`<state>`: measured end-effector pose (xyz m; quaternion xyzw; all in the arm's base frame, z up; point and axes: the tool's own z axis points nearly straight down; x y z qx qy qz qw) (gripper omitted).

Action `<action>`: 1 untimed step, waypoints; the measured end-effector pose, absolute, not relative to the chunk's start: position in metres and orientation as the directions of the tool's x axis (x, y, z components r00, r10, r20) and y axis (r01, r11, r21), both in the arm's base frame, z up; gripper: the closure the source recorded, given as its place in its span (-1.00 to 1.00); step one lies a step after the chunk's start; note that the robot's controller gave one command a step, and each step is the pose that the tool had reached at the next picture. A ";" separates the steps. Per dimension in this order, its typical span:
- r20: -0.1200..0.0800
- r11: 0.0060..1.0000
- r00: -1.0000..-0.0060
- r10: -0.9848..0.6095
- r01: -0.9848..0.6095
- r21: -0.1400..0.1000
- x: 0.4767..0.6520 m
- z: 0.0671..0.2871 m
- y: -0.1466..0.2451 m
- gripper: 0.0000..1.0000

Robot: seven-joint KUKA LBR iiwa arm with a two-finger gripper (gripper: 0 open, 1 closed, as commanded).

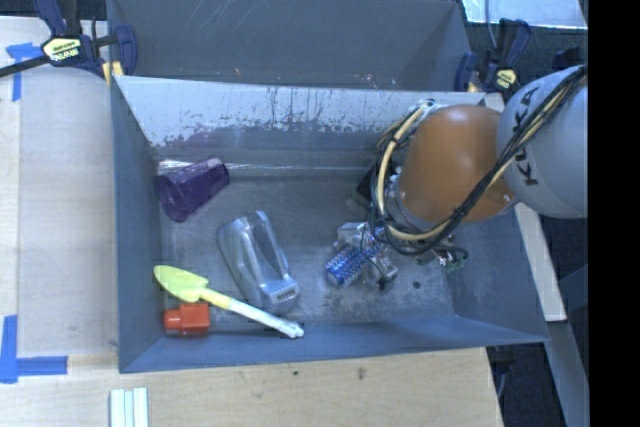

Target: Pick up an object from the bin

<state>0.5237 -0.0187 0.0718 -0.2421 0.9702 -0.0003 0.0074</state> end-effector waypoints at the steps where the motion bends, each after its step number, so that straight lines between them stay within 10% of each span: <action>1: -0.014 0.883 -0.883 -0.469 -0.469 -0.004 0.524 0.072 -0.019 1.00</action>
Offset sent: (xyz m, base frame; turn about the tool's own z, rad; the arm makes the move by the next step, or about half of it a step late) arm -0.0168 -0.0078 0.0979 -0.0263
